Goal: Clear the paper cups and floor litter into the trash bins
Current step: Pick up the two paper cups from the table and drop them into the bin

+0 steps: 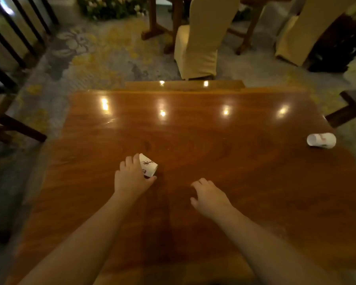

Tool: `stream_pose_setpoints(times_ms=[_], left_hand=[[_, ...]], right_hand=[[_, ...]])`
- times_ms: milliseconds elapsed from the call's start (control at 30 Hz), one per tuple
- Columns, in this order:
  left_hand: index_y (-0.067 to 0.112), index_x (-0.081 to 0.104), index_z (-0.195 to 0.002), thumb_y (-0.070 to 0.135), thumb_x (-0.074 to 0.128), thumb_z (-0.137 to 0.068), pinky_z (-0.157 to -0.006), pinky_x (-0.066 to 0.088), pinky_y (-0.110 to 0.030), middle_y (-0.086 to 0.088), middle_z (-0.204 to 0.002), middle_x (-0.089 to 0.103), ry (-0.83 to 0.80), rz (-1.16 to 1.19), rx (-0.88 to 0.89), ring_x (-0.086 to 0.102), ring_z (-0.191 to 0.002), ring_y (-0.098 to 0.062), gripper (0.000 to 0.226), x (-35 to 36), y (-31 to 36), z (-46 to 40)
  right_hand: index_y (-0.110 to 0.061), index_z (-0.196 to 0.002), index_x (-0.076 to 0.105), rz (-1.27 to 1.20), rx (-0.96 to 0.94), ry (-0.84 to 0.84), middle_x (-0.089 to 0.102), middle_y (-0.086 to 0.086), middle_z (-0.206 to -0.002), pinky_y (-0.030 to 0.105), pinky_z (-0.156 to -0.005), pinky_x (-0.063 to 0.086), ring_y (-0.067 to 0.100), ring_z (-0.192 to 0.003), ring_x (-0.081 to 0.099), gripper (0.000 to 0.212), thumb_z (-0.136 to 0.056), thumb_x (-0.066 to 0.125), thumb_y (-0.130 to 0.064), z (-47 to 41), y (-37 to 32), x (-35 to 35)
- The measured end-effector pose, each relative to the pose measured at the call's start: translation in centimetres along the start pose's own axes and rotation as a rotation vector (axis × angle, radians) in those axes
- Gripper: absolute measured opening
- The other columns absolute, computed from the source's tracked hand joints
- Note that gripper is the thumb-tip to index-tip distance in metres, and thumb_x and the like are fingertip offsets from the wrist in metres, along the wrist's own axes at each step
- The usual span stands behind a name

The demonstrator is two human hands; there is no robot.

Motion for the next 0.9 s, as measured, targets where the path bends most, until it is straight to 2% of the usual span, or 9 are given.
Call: stream_pose_setpoints(times_ms=[100,200,300,367,633,800,900], left_hand=[[0.013,0.021,-0.153,0.072,0.072,-0.069,-0.097,0.050,-0.047,-0.011,-0.147,0.041,-0.036,0.096,-0.035,0.045,-0.130,-0.032,0.115,1.2,-0.4,-1.8],[0.012,0.021,-0.153,0.061,0.074,-0.075,-0.096,0.050,-0.048,-0.011,-0.146,0.041,-0.069,0.178,-0.043,0.044,-0.130,-0.032,0.106,2.5,-0.6,-3.0],[0.015,0.021,-0.154,0.052,0.079,-0.075,-0.095,0.051,-0.047,-0.009,-0.146,0.042,-0.070,0.251,-0.047,0.045,-0.130,-0.029,0.104,2.7,-0.8,-3.3],[0.018,0.021,-0.154,0.053,0.080,-0.074,-0.095,0.052,-0.046,-0.006,-0.146,0.042,-0.064,0.268,-0.035,0.045,-0.130,-0.028,0.106,2.7,-0.6,-2.9],[0.025,0.021,-0.156,0.045,0.084,-0.073,-0.103,0.048,-0.046,-0.005,-0.147,0.036,-0.050,0.344,0.012,0.039,-0.135,-0.026,0.106,2.8,1.7,0.5],[0.025,0.020,-0.156,0.045,0.084,-0.073,-0.101,0.049,-0.045,-0.005,-0.143,0.035,-0.023,0.333,0.002,0.038,-0.131,-0.025,0.106,1.9,3.1,1.8],[0.024,0.022,-0.156,0.048,0.084,-0.072,-0.101,0.049,-0.045,-0.005,-0.141,0.037,-0.008,0.291,-0.004,0.039,-0.129,-0.025,0.107,1.2,4.4,2.5]], right_hand=[[-0.028,-0.153,0.022,0.059,0.034,-0.043,0.018,0.003,-0.162,0.045,-0.108,0.041,0.026,-0.146,0.020,0.067,-0.096,0.057,-0.039,-1.8,0.2,1.4],[-0.033,-0.155,0.006,0.124,0.052,-0.104,-0.004,0.003,-0.165,0.052,-0.114,0.032,0.030,-0.150,0.000,0.081,-0.094,0.058,-0.043,-2.9,0.2,3.0],[-0.034,-0.155,0.000,0.111,0.085,-0.197,-0.013,0.002,-0.165,0.060,-0.116,0.021,0.034,-0.149,-0.010,0.087,-0.094,0.060,-0.045,-3.7,0.5,4.5],[-0.035,-0.155,-0.001,0.078,0.116,-0.259,-0.015,0.002,-0.164,0.063,-0.116,0.016,0.036,-0.148,-0.014,0.087,-0.094,0.061,-0.042,-4.2,0.7,5.4],[-0.040,-0.154,0.003,0.039,0.168,-0.251,-0.013,-0.001,-0.165,0.064,-0.115,0.014,0.035,-0.148,-0.016,0.091,-0.090,0.067,-0.040,-5.1,1.2,6.3],[-0.044,-0.153,0.009,0.164,0.094,-0.250,-0.001,-0.002,-0.165,0.059,-0.110,0.032,0.036,-0.149,-0.003,0.086,-0.088,0.066,-0.046,-5.5,1.7,5.0],[-0.045,-0.151,0.018,0.190,0.015,-0.329,0.008,-0.003,-0.163,0.059,-0.108,0.034,0.035,-0.148,0.005,0.077,-0.090,0.065,-0.043,-6.4,2.5,3.6]])
Point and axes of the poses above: each hand's wrist, its own z-axis away from the middle knuckle, its own x-axis out of the palm, y = z × x, the point moved 8 cm from there along -z, towards the middle knuckle
